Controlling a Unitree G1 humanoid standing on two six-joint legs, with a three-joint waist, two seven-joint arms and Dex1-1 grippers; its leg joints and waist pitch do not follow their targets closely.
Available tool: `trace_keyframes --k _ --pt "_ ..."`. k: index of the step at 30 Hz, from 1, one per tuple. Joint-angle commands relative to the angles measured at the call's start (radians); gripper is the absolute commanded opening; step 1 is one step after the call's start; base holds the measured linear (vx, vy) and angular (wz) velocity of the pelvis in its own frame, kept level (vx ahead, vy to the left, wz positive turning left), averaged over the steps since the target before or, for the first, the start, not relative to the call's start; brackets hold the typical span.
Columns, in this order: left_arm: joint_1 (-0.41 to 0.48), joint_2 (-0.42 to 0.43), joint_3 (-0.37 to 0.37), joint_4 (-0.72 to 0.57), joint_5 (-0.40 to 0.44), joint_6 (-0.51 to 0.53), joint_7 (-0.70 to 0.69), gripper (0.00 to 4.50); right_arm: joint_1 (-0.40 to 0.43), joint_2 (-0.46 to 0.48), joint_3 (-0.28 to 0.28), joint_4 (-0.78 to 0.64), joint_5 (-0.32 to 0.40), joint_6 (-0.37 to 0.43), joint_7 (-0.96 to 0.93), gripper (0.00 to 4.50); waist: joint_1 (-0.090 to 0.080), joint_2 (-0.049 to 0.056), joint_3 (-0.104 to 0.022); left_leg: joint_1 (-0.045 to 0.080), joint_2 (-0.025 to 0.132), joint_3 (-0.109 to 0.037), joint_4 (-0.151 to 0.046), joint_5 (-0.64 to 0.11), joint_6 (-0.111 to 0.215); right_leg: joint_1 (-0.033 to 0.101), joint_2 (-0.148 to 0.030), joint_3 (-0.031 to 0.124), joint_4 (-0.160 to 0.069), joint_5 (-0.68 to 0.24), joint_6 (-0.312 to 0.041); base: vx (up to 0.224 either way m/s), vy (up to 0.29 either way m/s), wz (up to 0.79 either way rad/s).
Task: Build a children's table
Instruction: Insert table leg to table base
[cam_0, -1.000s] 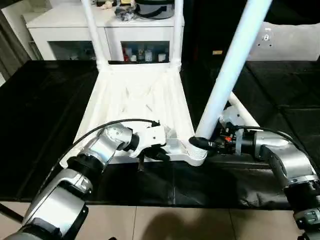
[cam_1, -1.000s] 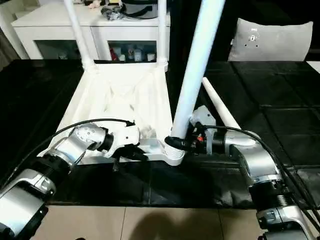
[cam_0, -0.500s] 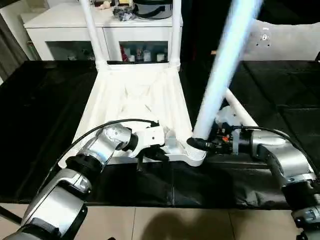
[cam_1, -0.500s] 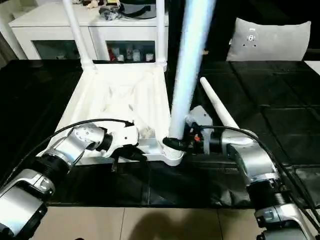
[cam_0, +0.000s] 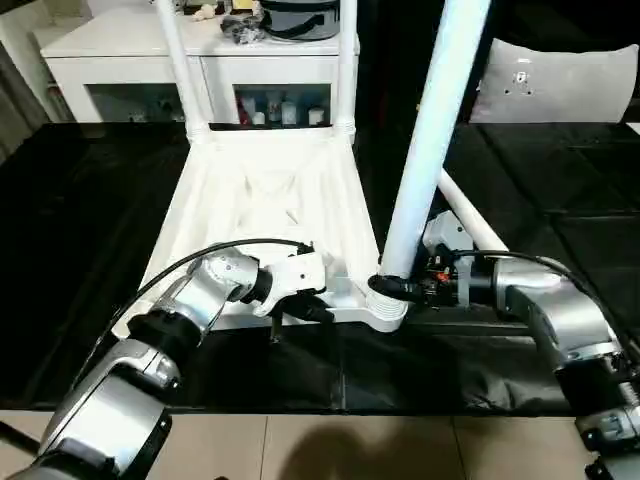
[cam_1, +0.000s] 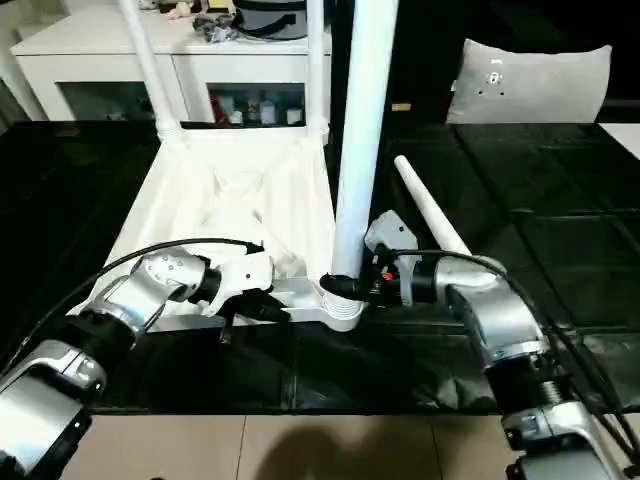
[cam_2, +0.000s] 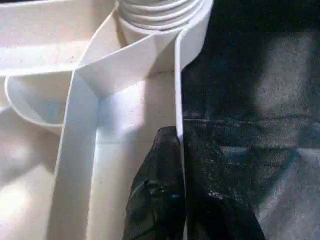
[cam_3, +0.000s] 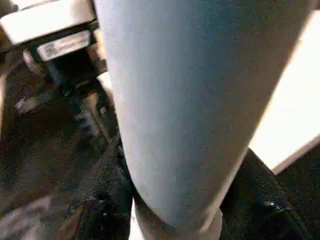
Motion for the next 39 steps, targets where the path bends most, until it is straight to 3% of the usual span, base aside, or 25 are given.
trace_keyframes --k 1,7,8,10,11,12,13,14,15,16,17,18,19,20,21,22,23,24,25,26,27,29,30,34,39 --pt "0.036 -0.002 0.022 -0.058 -0.014 0.102 0.056 0.0 0.071 0.024 0.043 0.082 -0.069 0.113 -0.12 1.88 -0.002 0.001 -0.026 -0.005 0.061 -0.031 -0.091 -0.436 -0.005 0.025 -0.085 0.059 -0.083 -0.571 -0.097 0.0 0.0 0.0" --pt "0.136 -0.094 0.067 -0.28 -0.027 0.352 0.216 0.0 0.056 0.118 -0.017 0.127 -0.098 0.181 -0.351 1.88 -0.06 0.006 -0.011 0.007 0.042 -0.047 -0.078 -0.585 -0.022 0.003 -0.076 0.016 -0.12 -0.754 -0.002 0.0 0.0 0.0" --pt "0.133 -0.112 0.067 -0.297 -0.012 0.38 0.245 0.0 0.044 0.133 -0.021 0.14 -0.104 0.188 -0.379 1.88 -0.076 0.013 -0.01 0.028 0.038 -0.047 -0.069 -0.626 -0.024 -0.009 -0.072 0.0 -0.136 -0.755 0.008 0.0 0.0 0.0" --pt "0.121 -0.135 0.056 -0.32 0.021 0.42 0.285 0.0 0.022 0.157 -0.028 0.161 -0.116 0.192 -0.427 1.88 -0.103 0.018 -0.001 0.014 0.053 -0.066 -0.094 -0.72 -0.026 0.017 -0.059 -0.03 -0.129 -0.706 0.032 0.0 0.0 0.0" --pt "0.11 -0.145 0.046 -0.339 0.045 0.452 0.313 0.0 0.008 0.175 -0.037 0.173 -0.112 0.205 -0.462 1.88 -0.099 0.023 -0.001 -0.016 0.086 -0.082 -0.133 -0.818 -0.034 0.057 -0.059 0.005 -0.053 -0.58 0.01 0.0 0.0 0.0" --pt "0.106 -0.147 0.043 -0.348 0.05 0.465 0.322 0.0 0.004 0.181 -0.039 0.176 -0.108 0.211 -0.471 1.88 -0.086 0.03 0.017 -0.041 0.105 -0.085 -0.18 -0.905 -0.045 0.074 -0.047 0.011 -0.004 -0.537 -0.008 -0.065 -0.004 0.14" --pt "0.103 -0.147 0.04 -0.353 0.054 0.47 0.324 0.0 0.0 0.185 -0.038 0.182 -0.107 0.212 -0.477 1.88 -0.04 0.036 0.004 -0.04 0.118 -0.057 -0.221 -0.939 -0.055 0.079 -0.038 0.057 0.096 -0.308 -0.055 -0.064 -0.069 0.19" --pt "0.105 -0.145 0.033 -0.369 0.055 0.474 0.32 0.0 -0.01 0.188 -0.034 0.197 -0.115 0.206 -0.492 1.88 -0.044 -0.017 0.011 0.02 0.055 -0.045 -0.142 -0.819 -0.044 0.005 -0.054 0.089 -0.023 -0.588 -0.019 -0.03 -0.079 0.17" --pt "0.108 -0.144 0.031 -0.378 0.055 0.479 0.319 0.0 -0.016 0.19 -0.034 0.203 -0.117 0.203 -0.498 1.88 -0.042 -0.053 0.014 0.094 -0.024 -0.01 -0.008 -0.6 -0.034 -0.089 -0.05 0.043 -0.165 -0.935 0.062 -0.004 -0.088 -0.07" --pt "0.118 -0.143 0.031 -0.397 0.053 0.496 0.327 0.0 -0.028 0.199 -0.043 0.218 -0.12 0.198 -0.52 1.88 -0.073 -0.035 0.037 0.128 -0.066 -0.016 0.158 -0.305 0.008 -0.134 -0.147 0.019 -0.241 -1.25 0.059 0.0 0.0 0.0" --pt "0.121 -0.142 0.031 -0.404 0.052 0.504 0.331 0.0 -0.03 0.202 -0.046 0.222 -0.121 0.197 -0.527 1.88 -0.085 -0.006 0.016 0.031 -0.002 -0.046 0.061 -0.365 0.002 0.025 -0.171 -0.023 -0.168 -1.086 0.105 0.07 0.06 -0.46" --pt "0.122 -0.141 0.031 -0.404 0.053 0.502 0.333 0.0 -0.032 0.204 -0.048 0.223 -0.12 0.196 -0.528 1.88 -0.088 0.006 -0.001 0.017 0.018 -0.052 0.008 -0.396 -0.005 0.061 -0.148 -0.032 -0.131 -0.891 0.101 0.088 0.121 -0.34" --pt "0.126 -0.138 0.031 -0.409 0.062 0.498 0.345 0.0 -0.039 0.211 -0.056 0.234 -0.118 0.193 -0.534 1.88 -0.09 0.015 0.001 -0.023 0.082 -0.106 -0.063 -0.61 0.011 0.084 -0.089 -0.039 -0.043 -0.659 0.124 0.088 0.121 -0.34" --pt "0.13 -0.139 0.037 -0.411 0.064 0.485 0.352 0.0 -0.047 0.215 -0.054 0.243 -0.126 0.181 -0.538 1.88 -0.053 0.035 0.015 -0.003 0.154 -0.114 -0.157 -0.808 0.008 0.065 -0.076 0.051 0.086 -0.279 0.005 0.007 0.027 0.26" --pt "0.131 -0.138 0.037 -0.414 0.064 0.486 0.354 0.0 -0.048 0.217 -0.054 0.244 -0.128 0.177 -0.541 1.88 -0.073 0.0 0.006 0.047 0.092 -0.075 -0.121 -0.752 -0.001 0.02 -0.079 0.063 0.025 -0.176 -0.056 0.03 -0.05 0.4" --pt "0.13 -0.136 0.037 -0.415 0.063 0.486 0.357 0.0 -0.052 0.221 -0.058 0.248 -0.13 0.175 -0.552 1.88 -0.051 -0.011 0.015 0.055 0.042 -0.056 -0.092 -0.674 -0.009 0.002 -0.082 0.07 -0.047 -0.407 -0.033 0.03 -0.05 0.4" --pt "0.13 -0.134 0.039 -0.414 0.063 0.484 0.36 0.0 -0.053 0.223 -0.061 0.252 -0.13 0.171 -0.559 1.88 -0.038 -0.027 0.024 0.12 -0.026 -0.011 0.009 -0.458 0.014 -0.08 -0.096 0.057 -0.146 -0.875 0.02 0.073 -0.079 0.32" --pt "0.13 -0.133 0.04 -0.415 0.063 0.485 0.364 0.0 -0.054 0.225 -0.063 0.255 -0.13 0.169 -0.565 1.88 -0.046 -0.029 0.021 0.116 -0.035 -0.015 0.025 -0.379 0.031 -0.069 -0.112 0.052 -0.152 -0.973 0.021 0.089 -0.017 0.01" --pt "0.129 -0.131 0.043 -0.412 0.063 0.483 0.369 0.0 -0.056 0.224 -0.063 0.259 -0.131 0.163 -0.568 1.88 -0.053 -0.021 0.008 0.022 0.0 -0.052 -0.032 -0.349 0.037 0.018 -0.115 0.042 -0.106 -0.924 0.037 0.089 -0.017 0.01" --pt "0.132 -0.122 0.047 -0.416 0.061 0.486 0.372 0.0 -0.056 0.226 -0.062 0.262 -0.13 0.153 -0.57 1.88 -0.035 -0.008 -0.018 -0.003 0.039 -0.075 -0.064 -0.243 0.028 0.042 -0.108 0.064 -0.068 -0.609 -0.008 0.124 0.057 -0.18" --pt "0.133 -0.113 0.05 -0.415 0.062 0.485 0.374 0.0 -0.052 0.226 -0.062 0.255 -0.126 0.145 -0.564 1.88 -0.033 -0.009 -0.025 0.013 0.048 -0.068 -0.061 -0.133 0.046 0.019 -0.093 0.077 -0.039 -0.308 -0.108 0.102 0.037 0.12" --pt "0.135 -0.108 0.051 -0.415 0.061 0.484 0.375 0.0 -0.049 0.226 -0.06 0.25 -0.125 0.142 -0.56 1.88 -0.032 -0.006 -0.024 0.003 0.044 -0.057 -0.06 -0.082 0.07 0.019 -0.087 0.089 -0.021 -0.151 -0.209 0.079 0.013 0.16" --pt "0.135 -0.108 0.052 -0.415 0.061 0.484 0.376 0.0 -0.048 0.226 -0.06 0.249 -0.125 0.142 -0.56 1.88 -0.035 -0.005 -0.025 0.0 0.042 -0.054 -0.061 -0.115 0.076 0.023 -0.09 0.092 -0.023 -0.179 -0.24 0.056 -0.027 0.06" --pt "0.138 -0.098 0.063 -0.407 0.062 0.468 0.389 0.0 -0.023 0.223 -0.091 0.209 -0.095 0.086 -0.534 1.88 -0.027 -0.014 -0.023 -0.012 0.046 -0.051 -0.062 -0.127 0.093 0.032 -0.096 0.096 -0.031 -0.218 -0.253 0.014 -0.007 0.02" --pt "0.143 -0.084 0.063 -0.41 0.056 0.455 0.39 0.0 -0.001 0.214 -0.126 0.191 -0.065 0.02 -0.51 1.88 -0.021 -0.013 -0.02 -0.006 0.044 -0.045 -0.069 -0.21 0.062 0.024 -0.091 0.098 -0.053 -0.403 -0.196 0.0 0.0 0.0"
